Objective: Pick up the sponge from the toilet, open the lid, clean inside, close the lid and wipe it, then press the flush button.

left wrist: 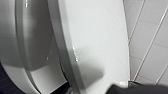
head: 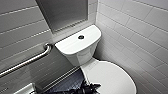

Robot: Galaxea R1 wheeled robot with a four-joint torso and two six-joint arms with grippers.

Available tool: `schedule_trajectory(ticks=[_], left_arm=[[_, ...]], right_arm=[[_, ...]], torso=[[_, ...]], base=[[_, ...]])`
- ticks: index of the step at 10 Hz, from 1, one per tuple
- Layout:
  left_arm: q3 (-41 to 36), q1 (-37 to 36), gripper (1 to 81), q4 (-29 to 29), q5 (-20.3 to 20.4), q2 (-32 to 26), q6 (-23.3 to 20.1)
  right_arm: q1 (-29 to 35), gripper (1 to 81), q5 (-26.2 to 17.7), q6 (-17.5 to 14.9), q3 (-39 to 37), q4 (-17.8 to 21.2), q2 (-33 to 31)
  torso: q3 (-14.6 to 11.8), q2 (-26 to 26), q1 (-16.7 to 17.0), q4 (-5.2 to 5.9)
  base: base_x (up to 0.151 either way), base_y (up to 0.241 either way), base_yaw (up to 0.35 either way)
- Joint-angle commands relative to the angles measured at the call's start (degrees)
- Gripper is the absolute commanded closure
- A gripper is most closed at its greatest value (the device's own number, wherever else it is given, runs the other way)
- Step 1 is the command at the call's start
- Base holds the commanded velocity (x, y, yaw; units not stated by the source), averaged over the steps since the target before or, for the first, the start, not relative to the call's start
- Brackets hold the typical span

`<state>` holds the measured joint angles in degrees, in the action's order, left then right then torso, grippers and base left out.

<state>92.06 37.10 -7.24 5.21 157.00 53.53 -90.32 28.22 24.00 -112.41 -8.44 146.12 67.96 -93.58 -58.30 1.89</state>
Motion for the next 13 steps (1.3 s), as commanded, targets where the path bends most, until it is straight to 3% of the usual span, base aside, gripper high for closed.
schedule_trajectory(ticks=[1,4,6,8,9,10,13], left_arm=[[-8.0,-8.8,1.0,-0.7,9.6,0.1,0.3],[-10.9,-9.1,1.0,-0.6,11.4,-2.3,1.0],[-12.6,-9.5,1.0,-0.6,11.9,-3.4,1.7],[-13.0,-9.6,1.0,-0.6,11.9,-3.8,2.0],[-13.1,-9.6,1.0,-0.6,11.9,-3.9,2.1],[-13.0,-9.7,1.0,-0.4,12.4,-4.3,3.1],[-14.4,-10.4,1.0,-0.1,15.8,-7.2,6.3]], right_arm=[[-1.8,81.1,-3.8,0.0,1.2,-1.3,-1.2],[-1.8,81.1,-3.9,0.0,1.0,-1.1,-0.9],[-1.9,81.1,-3.9,0.0,1.0,-0.9,-0.9],[-2.0,81.1,-3.9,0.0,0.9,-0.9,-0.8],[-2.0,81.1,-3.9,0.0,0.9,-0.9,-0.8],[-2.1,81.1,-3.9,0.1,0.7,-0.9,-0.7],[-2.2,81.1,-3.9,0.1,0.6,-0.9,-0.4]], torso=[[0.0,0.0,0.0,0.0],[0.0,0.0,0.0,0.0],[-4.8,0.0,0.0,0.0],[-7.3,0.0,0.0,0.0],[-3.9,0.0,0.0,0.0],[-5.4,0.0,0.0,0.0],[-6.2,0.0,0.0,0.0]], base=[[0.0,0.0,0.0],[0.0,0.0,0.0],[0.0,0.0,0.0],[0.0,0.0,0.0],[0.0,0.0,0.0],[0.0,0.0,0.0],[0.0,0.0,0.0]])
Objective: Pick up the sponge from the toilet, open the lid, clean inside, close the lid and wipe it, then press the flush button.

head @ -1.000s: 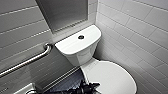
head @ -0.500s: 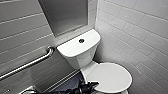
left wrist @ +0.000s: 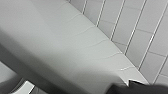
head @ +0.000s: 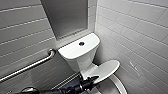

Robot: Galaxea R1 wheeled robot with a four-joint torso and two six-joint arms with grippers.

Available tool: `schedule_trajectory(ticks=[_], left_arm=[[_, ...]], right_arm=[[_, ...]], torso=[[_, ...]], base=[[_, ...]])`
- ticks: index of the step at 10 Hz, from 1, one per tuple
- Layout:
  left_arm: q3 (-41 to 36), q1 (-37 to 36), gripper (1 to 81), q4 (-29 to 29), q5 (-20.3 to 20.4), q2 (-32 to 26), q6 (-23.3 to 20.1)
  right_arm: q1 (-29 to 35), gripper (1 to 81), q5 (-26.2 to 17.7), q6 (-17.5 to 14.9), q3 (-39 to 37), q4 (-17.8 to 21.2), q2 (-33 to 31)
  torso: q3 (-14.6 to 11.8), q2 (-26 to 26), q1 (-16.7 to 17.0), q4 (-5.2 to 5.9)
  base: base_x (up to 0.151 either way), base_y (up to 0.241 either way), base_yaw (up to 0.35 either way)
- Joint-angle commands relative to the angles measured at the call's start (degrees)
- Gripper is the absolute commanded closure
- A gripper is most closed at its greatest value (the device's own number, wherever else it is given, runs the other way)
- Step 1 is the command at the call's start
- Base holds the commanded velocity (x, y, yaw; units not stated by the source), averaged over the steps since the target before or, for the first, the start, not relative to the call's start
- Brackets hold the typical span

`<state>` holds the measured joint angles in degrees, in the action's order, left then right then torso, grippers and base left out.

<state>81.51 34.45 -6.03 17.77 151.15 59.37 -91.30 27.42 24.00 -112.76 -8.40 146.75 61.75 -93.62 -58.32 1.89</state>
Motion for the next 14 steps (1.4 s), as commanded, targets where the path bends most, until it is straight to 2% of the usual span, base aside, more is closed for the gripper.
schedule_trajectory(ticks=[1,4,7,8,9,10,11,14], left_arm=[[-3.8,-8.0,1.0,-1.4,4.9,-2.7,2.1],[-3.9,-9.2,1.0,-0.7,8.7,-6.3,6.6],[-4.0,-9.4,1.0,2.6,11.3,-9.2,6.9],[-3.9,-9.6,1.0,3.2,11.4,-9.6,6.9],[-3.6,-9.6,1.0,3.8,11.7,-10.2,6.9],[-3.5,-9.8,1.0,4.2,11.7,-10.4,6.9],[-3.5,-9.8,1.0,4.4,11.7,-10.5,6.9],[-2.3,-9.8,1.0,5.8,12.3,-11.4,6.8]], right_arm=[[-1.2,81.1,-3.1,0.0,0.9,-0.9,-1.0],[-1.4,81.1,-3.1,0.0,1.2,-1.1,-1.0],[-1.7,81.1,-3.0,0.0,1.5,-1.1,-1.1],[-1.7,81.1,-2.9,0.1,1.8,-1.1,-1.2],[-1.7,81.1,-2.9,0.1,1.9,-1.1,-1.2],[-1.8,81.1,-2.8,0.1,1.9,-1.1,-1.2],[-1.8,81.1,-2.9,0.0,1.9,-1.1,-1.2],[-2.0,81.1,-2.9,0.0,1.9,-1.2,-1.0]], torso=[[0.0,0.0,0.0,0.0],[0.0,0.0,0.0,0.0],[0.0,0.0,0.0,0.0],[-3.2,0.0,0.0,0.0],[-3.8,0.0,0.0,0.0],[-1.3,0.0,0.0,0.0],[-2.5,0.0,0.0,0.0],[-3.3,0.0,0.0,0.0]], base=[[0.0,0.0,0.0],[0.0,0.0,0.0],[0.0,0.0,0.0],[0.0,0.0,0.0],[0.0,0.0,0.0],[0.0,0.0,0.0],[0.0,0.0,0.0],[0.0,0.0,0.0]])
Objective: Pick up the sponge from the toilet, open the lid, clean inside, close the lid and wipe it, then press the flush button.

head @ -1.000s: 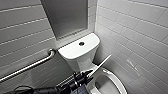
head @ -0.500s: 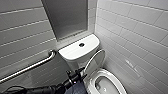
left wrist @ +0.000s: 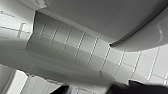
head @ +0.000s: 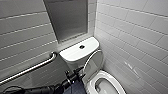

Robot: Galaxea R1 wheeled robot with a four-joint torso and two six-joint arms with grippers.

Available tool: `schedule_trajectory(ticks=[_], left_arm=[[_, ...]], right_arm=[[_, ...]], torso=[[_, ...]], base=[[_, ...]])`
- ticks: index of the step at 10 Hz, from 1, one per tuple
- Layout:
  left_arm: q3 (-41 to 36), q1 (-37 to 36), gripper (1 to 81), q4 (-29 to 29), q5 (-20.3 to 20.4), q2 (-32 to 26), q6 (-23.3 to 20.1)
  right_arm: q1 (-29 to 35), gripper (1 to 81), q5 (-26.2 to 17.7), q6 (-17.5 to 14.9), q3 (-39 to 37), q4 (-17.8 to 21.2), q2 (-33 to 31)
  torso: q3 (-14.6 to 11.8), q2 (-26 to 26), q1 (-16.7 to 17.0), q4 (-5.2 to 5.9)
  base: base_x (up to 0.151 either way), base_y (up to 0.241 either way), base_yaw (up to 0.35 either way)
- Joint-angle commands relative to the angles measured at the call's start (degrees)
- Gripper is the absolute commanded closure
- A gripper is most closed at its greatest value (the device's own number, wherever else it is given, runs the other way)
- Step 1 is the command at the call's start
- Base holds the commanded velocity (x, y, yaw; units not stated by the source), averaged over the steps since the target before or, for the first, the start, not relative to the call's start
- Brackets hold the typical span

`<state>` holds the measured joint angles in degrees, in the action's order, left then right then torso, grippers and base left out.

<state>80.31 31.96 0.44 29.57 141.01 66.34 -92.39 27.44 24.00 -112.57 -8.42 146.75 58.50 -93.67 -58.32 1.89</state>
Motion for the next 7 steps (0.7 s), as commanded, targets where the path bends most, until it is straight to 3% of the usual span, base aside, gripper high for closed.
schedule_trajectory(ticks=[1,5,7], left_arm=[[-0.2,-7.3,1.0,-0.6,0.7,-1.7,-0.2],[4.6,-7.3,1.0,0.0,2.9,-3.4,0.7],[0.3,-7.0,1.0,-4.6,2.0,-5.1,0.5]], right_arm=[[-1.0,81.1,-2.9,0.0,1.7,-1.2,-0.9],[-1.8,81.1,-2.9,0.0,1.5,-1.6,-0.8],[-1.8,81.1,-2.7,0.0,1.6,-1.6,-0.6]], torso=[[0.0,0.0,0.0,0.0],[0.0,0.0,0.0,0.0],[0.0,0.0,0.0,-0.02]], base=[[0.0,0.0,0.0],[0.0,0.0,0.0],[0.0,0.0,0.0]])
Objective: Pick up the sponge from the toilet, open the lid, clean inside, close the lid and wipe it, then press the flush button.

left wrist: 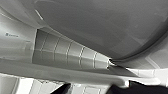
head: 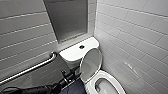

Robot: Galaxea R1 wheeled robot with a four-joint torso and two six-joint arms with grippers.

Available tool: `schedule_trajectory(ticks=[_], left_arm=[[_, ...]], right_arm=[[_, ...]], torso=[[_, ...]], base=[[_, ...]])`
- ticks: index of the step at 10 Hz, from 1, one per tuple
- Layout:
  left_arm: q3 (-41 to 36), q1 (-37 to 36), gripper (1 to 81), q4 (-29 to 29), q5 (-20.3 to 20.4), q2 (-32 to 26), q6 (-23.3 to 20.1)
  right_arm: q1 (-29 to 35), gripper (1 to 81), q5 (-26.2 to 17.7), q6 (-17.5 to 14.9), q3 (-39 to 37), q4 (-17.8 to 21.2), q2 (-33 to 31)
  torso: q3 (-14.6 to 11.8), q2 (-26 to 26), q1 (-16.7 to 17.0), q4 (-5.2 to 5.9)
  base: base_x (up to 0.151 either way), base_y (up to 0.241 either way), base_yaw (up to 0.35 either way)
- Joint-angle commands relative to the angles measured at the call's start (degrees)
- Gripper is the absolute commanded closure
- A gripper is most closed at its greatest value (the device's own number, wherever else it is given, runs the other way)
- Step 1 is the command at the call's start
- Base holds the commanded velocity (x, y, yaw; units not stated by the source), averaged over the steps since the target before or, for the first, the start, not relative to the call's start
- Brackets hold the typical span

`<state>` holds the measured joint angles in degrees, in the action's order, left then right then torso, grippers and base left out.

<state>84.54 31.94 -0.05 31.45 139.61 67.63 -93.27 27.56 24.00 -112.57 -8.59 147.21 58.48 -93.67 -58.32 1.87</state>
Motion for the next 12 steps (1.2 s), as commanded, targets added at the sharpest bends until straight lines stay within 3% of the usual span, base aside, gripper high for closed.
schedule_trajectory(ticks=[1,3,6,8,11,12], left_arm=[[-6.7,-5.6,1.0,-9.2,-1.0,-5.4,-0.6],[-10.2,-2.0,1.0,-16.6,-3.8,-9.9,-0.7],[-11.8,1.7,1.0,-22.6,-5.6,-15.9,-0.7],[-14.6,5.1,1.0,-37.8,-20.9,-16.7,-0.5],[-27.2,13.7,1.0,-61.1,-44.3,-19.9,-0.8],[-30.0,17.8,1.0,-64.6,-50.3,-20.3,-1.3]], right_arm=[[-1.0,81.1,-2.9,0.0,1.5,-1.5,-1.1],[-0.9,81.1,-2.9,-0.1,1.1,-1.7,-0.6],[-1.0,81.1,-2.8,-0.1,1.1,-2.6,-0.4],[-0.9,81.1,-2.6,-0.2,1.0,-3.8,-0.3],[-0.9,81.1,-2.3,-0.2,2.3,-5.7,-0.8],[-1.0,81.1,-2.3,-0.2,2.9,-6.0,-1.2]], torso=[[0.0,0.0,0.0,0.0],[0.0,0.0,0.0,0.0],[0.0,0.0,0.0,0.0],[0.0,0.0,0.0,0.0],[0.0,0.0,0.0,0.0],[0.0,0.0,0.0,0.0]], base=[[0.0,0.0,0.0],[0.0,0.0,0.0],[0.0,0.0,0.0],[0.0,0.0,0.0],[0.0,0.0,0.0],[0.0,0.0,0.0]])
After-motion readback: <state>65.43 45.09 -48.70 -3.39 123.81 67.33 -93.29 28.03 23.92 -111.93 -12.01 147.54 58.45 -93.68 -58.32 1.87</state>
